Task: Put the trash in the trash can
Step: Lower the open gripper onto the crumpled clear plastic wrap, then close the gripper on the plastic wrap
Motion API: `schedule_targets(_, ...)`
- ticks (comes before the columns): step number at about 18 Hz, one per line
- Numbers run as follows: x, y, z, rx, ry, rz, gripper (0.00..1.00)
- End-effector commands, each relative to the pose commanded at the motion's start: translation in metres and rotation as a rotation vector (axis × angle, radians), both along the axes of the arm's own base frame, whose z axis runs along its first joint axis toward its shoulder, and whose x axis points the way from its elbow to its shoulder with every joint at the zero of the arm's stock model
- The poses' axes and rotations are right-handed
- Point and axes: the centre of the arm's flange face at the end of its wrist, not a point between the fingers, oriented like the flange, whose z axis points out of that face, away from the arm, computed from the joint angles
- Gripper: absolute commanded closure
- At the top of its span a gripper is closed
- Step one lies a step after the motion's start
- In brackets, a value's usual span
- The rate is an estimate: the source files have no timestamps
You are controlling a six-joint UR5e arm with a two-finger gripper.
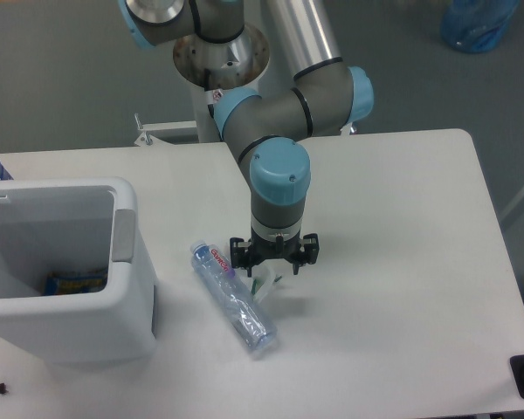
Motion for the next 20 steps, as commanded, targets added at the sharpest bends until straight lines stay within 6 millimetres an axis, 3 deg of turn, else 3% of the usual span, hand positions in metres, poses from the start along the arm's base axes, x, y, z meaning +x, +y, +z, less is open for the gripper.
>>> schedule_targets(4,-0.001,0.001,-0.001,0.001,-0.002,0.028,0.66)
schedule_targets(7,-0.002,0.002,-0.002,-0.001,-0.004,0.029,0.87)
schedule_targets(10,-0.002,0.002,0.0,0.002,-0.003,0.026,0.91)
schedule_targets(20,-0.009,-0.003,0.009,0.015,0.009,0.024,0.92)
